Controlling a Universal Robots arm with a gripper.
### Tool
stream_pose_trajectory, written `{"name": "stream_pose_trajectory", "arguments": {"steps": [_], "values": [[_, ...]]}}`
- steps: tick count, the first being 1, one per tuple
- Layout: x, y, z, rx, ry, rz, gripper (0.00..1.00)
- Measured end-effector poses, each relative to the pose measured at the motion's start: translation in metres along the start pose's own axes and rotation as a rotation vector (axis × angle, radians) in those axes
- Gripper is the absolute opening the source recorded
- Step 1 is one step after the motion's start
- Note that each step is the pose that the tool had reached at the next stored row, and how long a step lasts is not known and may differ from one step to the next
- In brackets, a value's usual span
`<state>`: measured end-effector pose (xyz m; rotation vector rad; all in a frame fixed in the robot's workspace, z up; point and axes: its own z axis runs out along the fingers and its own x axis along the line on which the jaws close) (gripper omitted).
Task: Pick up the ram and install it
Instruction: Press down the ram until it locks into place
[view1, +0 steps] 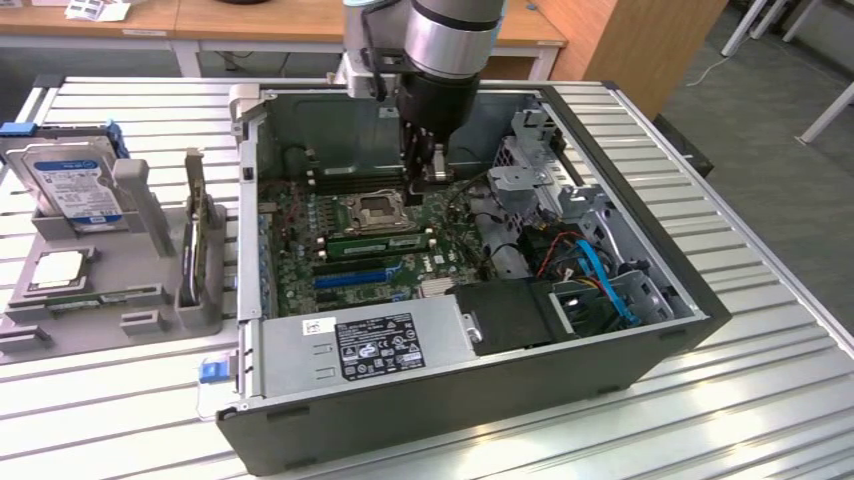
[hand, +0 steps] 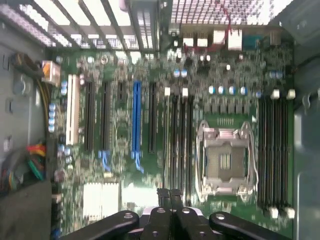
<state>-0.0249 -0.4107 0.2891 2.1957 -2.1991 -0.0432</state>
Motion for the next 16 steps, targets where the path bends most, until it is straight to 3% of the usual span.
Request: {"name": "stream_pose_trajectory", "arguments": {"steps": [8, 16], "values": [[0.000, -0.0324, 0.0047, 0.0000, -0.0005, 0.000, 0.11], [0.000, -0.0325, 0.0194, 0.0000, -0.0006, 0.001, 0.11]]}}
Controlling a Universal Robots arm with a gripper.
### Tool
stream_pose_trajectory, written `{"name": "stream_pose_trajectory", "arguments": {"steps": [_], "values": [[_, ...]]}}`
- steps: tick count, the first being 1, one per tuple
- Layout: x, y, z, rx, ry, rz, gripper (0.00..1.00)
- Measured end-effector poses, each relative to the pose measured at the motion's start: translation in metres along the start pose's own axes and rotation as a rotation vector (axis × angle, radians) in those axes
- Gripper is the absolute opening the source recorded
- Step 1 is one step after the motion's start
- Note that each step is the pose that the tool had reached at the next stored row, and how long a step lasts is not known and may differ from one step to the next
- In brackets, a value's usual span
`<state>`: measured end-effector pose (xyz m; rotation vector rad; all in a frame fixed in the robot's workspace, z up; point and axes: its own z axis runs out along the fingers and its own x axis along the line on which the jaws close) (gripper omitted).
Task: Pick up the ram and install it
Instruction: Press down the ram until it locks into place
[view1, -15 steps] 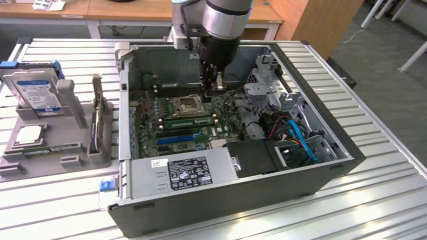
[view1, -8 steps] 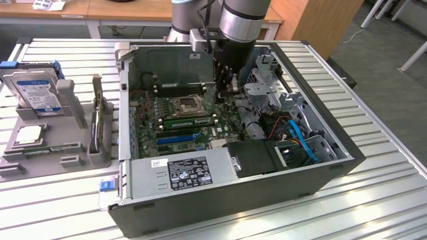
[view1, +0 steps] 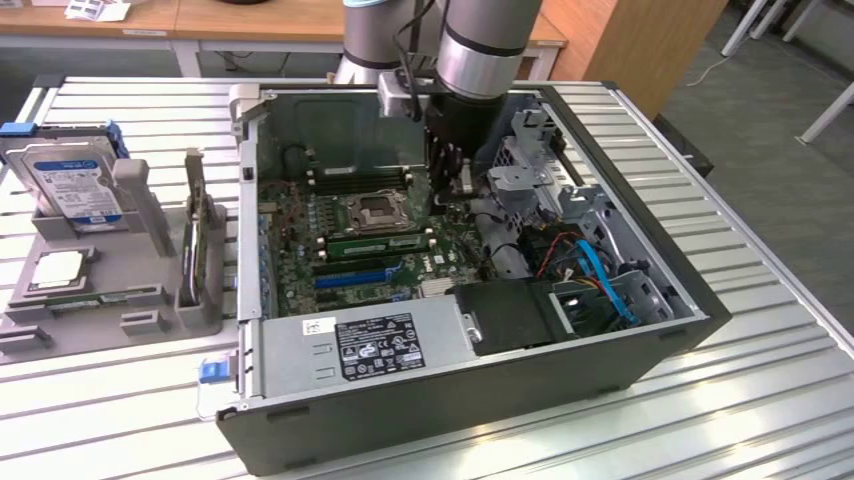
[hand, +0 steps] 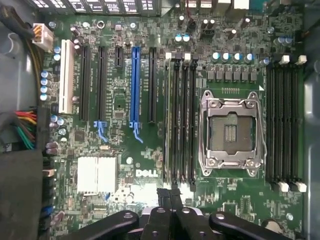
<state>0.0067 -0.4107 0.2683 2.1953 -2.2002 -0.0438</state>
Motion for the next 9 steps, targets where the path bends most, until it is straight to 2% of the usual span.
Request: {"name": "stream_pose_trajectory", "arguments": {"steps": [9], "values": [[0.000, 0.0240, 0.0173, 0.0000, 0.0056, 0.005, 0.11]]}}
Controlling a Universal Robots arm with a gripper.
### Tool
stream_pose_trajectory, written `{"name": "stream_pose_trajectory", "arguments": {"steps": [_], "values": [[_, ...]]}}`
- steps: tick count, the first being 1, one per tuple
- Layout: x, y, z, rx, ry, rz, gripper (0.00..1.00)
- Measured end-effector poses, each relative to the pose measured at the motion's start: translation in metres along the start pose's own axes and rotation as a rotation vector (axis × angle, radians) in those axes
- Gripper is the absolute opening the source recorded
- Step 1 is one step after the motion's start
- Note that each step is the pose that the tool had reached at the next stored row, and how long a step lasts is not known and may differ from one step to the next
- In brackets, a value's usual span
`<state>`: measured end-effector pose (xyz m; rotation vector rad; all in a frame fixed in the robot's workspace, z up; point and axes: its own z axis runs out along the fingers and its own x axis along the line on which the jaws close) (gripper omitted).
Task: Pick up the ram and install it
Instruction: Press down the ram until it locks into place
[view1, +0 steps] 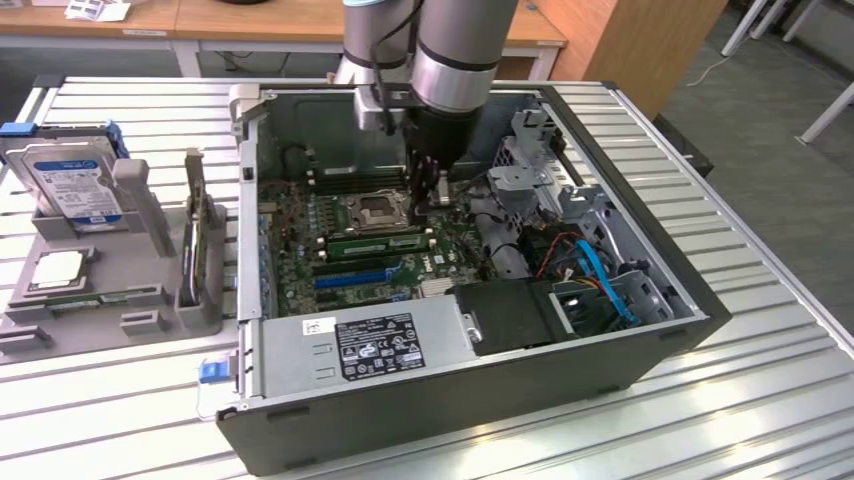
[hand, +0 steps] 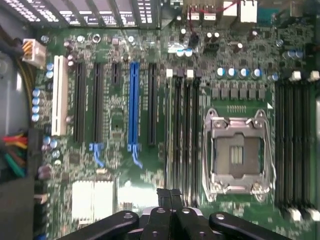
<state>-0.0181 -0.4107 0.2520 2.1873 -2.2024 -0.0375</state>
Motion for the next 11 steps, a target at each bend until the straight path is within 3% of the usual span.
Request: {"name": "stream_pose_trajectory", "arguments": {"steps": [3, 6, 11], "values": [[0.000, 0.0053, 0.0057, 0.0001, 0.0001, 0.001, 0.11], [0.000, 0.0052, 0.0059, -0.0001, 0.0005, 0.000, 0.11], [-0.001, 0.0050, 0.0148, -0.0001, 0.0005, 0.000, 0.11]]}}
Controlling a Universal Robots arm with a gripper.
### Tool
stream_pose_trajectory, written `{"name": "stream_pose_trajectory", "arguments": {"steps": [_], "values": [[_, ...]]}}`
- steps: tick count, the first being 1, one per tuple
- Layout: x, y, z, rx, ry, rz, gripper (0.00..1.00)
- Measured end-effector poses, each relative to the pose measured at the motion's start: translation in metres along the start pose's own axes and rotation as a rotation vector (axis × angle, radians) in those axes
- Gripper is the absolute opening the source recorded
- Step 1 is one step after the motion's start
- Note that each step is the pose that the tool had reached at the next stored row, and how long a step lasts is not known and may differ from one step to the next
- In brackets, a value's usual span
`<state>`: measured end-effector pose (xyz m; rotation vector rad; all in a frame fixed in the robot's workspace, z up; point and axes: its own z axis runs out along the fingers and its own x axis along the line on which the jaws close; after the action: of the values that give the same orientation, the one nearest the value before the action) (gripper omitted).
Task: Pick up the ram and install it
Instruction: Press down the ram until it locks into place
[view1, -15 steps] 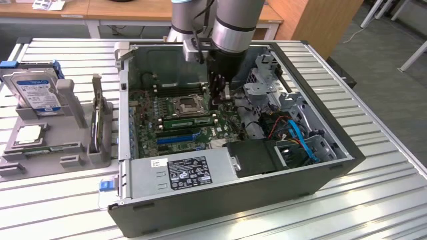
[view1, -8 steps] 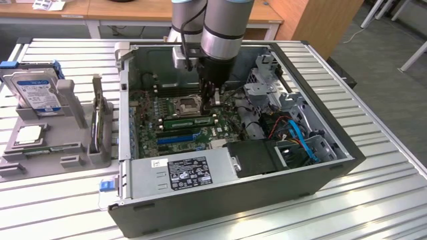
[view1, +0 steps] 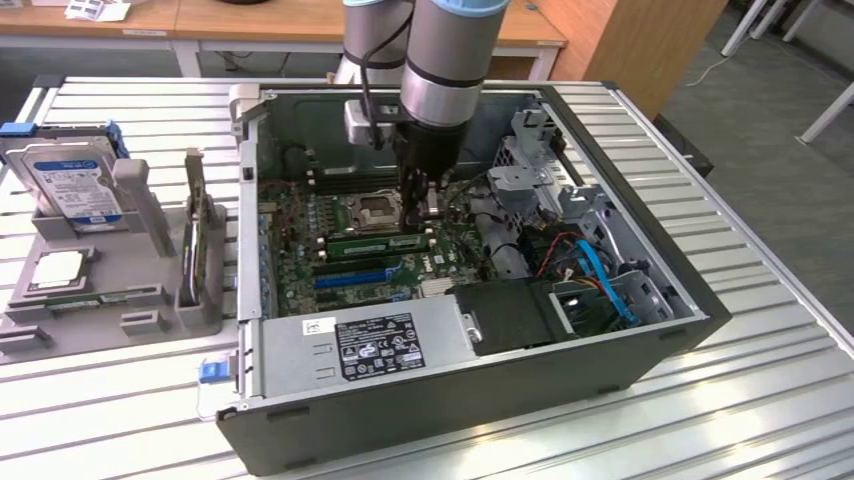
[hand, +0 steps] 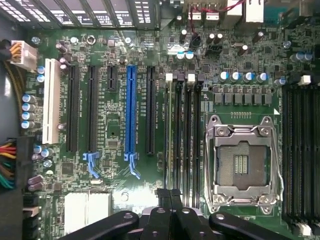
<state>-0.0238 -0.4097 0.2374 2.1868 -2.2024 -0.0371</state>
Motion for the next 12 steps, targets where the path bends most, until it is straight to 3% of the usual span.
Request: {"name": "stream_pose_trajectory", "arguments": {"steps": [4, 8, 12], "values": [[-0.0002, -0.0001, 0.0032, 0.0001, 0.0000, 0.000, 0.11], [-0.0010, -0.0078, 0.0037, -0.0014, 0.0000, -0.001, 0.11], [-0.0011, -0.0081, 0.0103, -0.0014, 0.0010, -0.001, 0.11]]}}
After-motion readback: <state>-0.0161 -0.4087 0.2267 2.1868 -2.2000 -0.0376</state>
